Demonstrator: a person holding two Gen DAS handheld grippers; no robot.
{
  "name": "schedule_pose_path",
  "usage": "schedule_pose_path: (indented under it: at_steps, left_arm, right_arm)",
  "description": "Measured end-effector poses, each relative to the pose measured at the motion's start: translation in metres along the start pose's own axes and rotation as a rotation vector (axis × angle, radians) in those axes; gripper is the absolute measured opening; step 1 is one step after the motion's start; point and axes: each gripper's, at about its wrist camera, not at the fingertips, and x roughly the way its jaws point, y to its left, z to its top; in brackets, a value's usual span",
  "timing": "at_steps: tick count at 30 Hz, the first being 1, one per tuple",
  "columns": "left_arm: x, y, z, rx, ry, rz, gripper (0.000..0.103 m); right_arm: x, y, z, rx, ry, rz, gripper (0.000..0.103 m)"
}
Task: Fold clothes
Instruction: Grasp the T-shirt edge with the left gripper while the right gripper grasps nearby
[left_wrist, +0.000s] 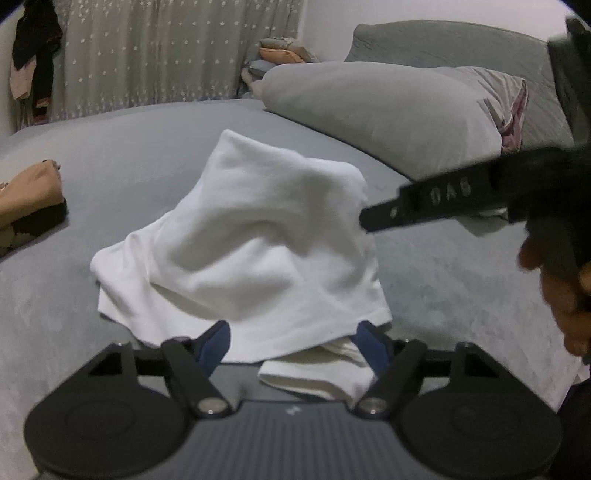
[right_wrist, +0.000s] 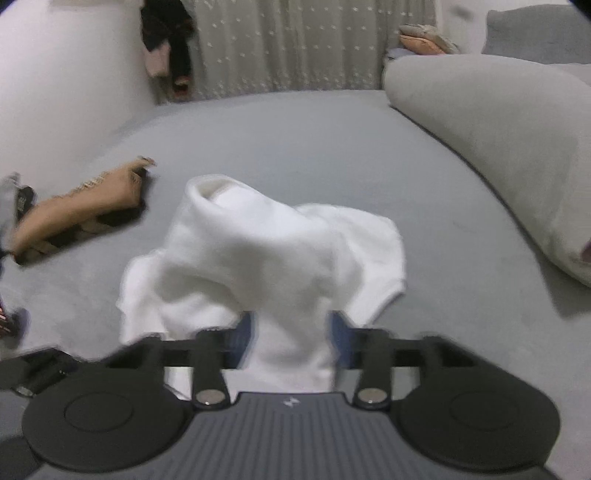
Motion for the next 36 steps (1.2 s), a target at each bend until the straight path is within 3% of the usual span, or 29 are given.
schedule_pose_path:
  at_steps: [3,8,13,16,17,18,28,34,35,36]
  left_arm:
    - [0.001,0.000,-0.001,-0.001,-0.006,-0.002,0.089]
    - [0.005,-0.002,-0.002,0.002,0.000,-0.001,0.090]
    - [0.009,-0.004,-0.005,0.013,0.011,0.001,0.090]
    - [0.010,-0.004,-0.005,0.017,0.010,0.002,0.089]
    - [0.010,-0.004,-0.005,0.020,0.008,0.001,0.089]
    - [0.011,-0.005,-0.005,0.026,0.006,0.001,0.088]
    - [0.006,-0.020,0.004,0.062,-0.064,-0.049,0.077]
    - [0.007,-0.026,0.016,0.042,-0.084,-0.059,0.048]
    - [0.007,-0.024,0.018,0.032,-0.091,-0.054,0.039]
    - [0.007,-0.023,0.020,0.022,-0.098,-0.047,0.023]
  right_arm:
    - [0.011,-0.013,-0.015,0.028,0.044,-0.023,0.066]
    - [0.037,-0.030,-0.036,0.098,0.127,-0.009,0.066]
    - [0.058,-0.034,-0.047,0.119,0.149,0.003,0.062]
    - [0.065,-0.033,-0.051,0.116,0.147,0.009,0.040]
    - [0.064,-0.033,-0.050,0.115,0.148,0.027,0.020]
    - [0.062,-0.033,-0.047,0.131,0.150,0.050,0.008]
    - [-0.002,-0.011,-0.010,0.120,0.013,0.223,0.008]
    - [-0.028,0.012,0.015,0.065,-0.051,0.315,0.008]
    - [-0.031,0.015,0.018,0.051,-0.058,0.316,0.008]
    - [-0.034,0.018,0.021,0.038,-0.064,0.317,0.008]
